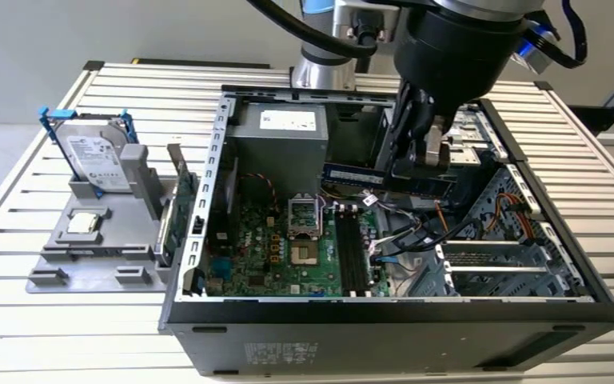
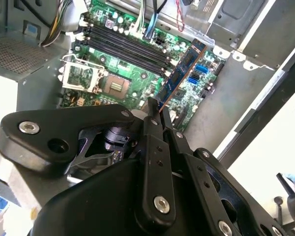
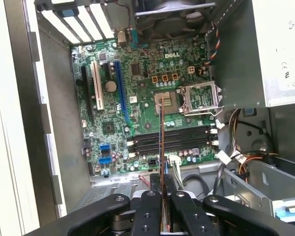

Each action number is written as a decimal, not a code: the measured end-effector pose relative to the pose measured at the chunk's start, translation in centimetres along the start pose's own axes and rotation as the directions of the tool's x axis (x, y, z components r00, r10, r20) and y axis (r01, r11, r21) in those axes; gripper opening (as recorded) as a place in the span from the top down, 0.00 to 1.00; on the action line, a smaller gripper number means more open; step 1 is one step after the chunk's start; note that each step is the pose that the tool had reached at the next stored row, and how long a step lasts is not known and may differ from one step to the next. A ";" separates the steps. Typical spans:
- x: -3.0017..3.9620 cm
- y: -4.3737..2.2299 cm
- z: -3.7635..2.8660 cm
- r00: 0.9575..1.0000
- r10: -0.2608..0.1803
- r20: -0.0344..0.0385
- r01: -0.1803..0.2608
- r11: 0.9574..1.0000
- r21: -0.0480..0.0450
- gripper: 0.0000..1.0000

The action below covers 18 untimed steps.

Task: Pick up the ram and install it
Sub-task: 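Insert the ram into the slot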

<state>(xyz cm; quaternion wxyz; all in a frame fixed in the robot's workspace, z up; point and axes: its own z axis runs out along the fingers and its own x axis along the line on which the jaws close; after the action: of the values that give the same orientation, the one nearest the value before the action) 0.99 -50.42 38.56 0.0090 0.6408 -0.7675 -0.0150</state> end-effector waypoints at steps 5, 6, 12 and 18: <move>0.00 0.00 0.00 0.999 0.039 0.001 -0.039 0.999 0.000 1.00; 0.00 0.00 0.00 0.999 0.047 0.002 -0.047 0.999 0.000 1.00; 0.00 0.00 0.00 0.995 0.098 0.003 -0.098 0.995 0.000 1.00; 0.00 0.01 0.00 0.989 0.151 0.005 -0.151 0.989 0.000 1.00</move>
<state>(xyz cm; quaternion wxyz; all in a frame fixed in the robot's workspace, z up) 0.99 -50.42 38.56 0.0079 0.5808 -0.8139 -0.0156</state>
